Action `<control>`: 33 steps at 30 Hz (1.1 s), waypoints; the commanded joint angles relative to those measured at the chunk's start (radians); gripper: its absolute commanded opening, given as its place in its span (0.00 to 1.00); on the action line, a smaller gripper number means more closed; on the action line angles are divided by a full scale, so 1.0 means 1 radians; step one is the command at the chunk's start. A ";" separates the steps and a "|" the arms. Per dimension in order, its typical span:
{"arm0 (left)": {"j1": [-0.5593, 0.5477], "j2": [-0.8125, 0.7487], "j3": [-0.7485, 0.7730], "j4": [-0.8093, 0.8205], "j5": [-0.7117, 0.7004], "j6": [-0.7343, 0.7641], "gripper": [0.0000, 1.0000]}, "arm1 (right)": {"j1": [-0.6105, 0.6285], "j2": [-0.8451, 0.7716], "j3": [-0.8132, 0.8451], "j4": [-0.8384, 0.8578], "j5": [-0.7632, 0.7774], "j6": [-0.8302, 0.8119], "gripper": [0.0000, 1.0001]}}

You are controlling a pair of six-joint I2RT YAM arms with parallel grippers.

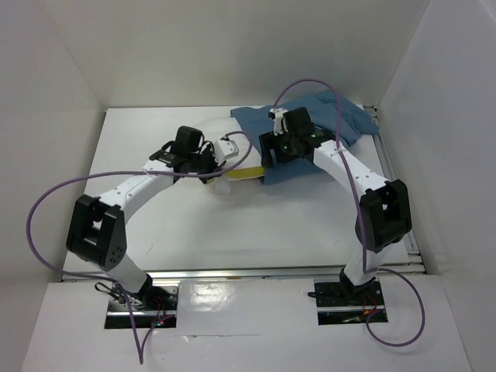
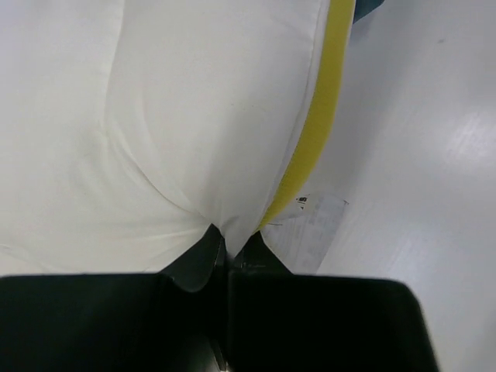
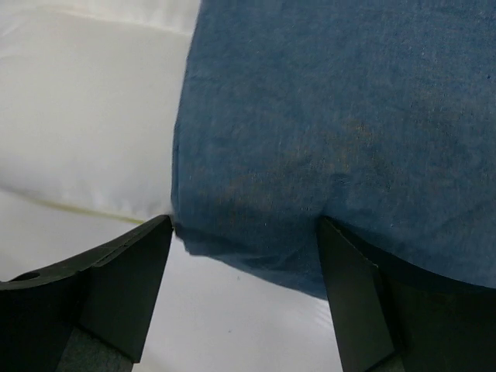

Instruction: Put the pillow into the pillowcase

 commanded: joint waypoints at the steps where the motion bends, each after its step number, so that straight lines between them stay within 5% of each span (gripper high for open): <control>1: -0.015 -0.084 0.046 -0.076 0.064 -0.071 0.00 | 0.001 0.052 0.065 0.081 0.019 0.022 0.83; 5: -0.024 -0.104 0.055 -0.086 0.064 -0.071 0.00 | 0.001 0.086 0.089 0.081 0.021 0.022 0.74; 7: -0.024 -0.104 0.055 -0.095 0.064 -0.080 0.00 | 0.001 0.097 0.100 0.081 0.021 0.022 0.61; 9: -0.024 -0.113 0.055 -0.095 0.064 -0.080 0.00 | 0.001 0.097 0.111 0.081 0.007 0.013 0.43; 10: -0.024 -0.113 0.064 -0.095 0.064 -0.080 0.00 | 0.001 0.097 0.111 0.081 0.007 0.013 0.23; 13: -0.035 -0.102 0.055 -0.083 0.055 -0.080 0.00 | 0.001 0.086 0.132 0.072 -0.051 0.013 0.00; 20: -0.035 -0.016 0.107 -0.021 0.044 -0.146 0.00 | 0.156 0.042 0.232 0.061 -0.220 0.022 0.00; 27: 0.126 0.137 0.326 -0.037 0.237 -0.479 0.00 | 0.233 0.022 0.361 -0.009 -0.347 0.054 0.00; 33: 0.180 0.157 0.357 0.061 0.421 -0.809 0.00 | 0.252 0.040 0.373 -0.028 -0.366 0.045 0.00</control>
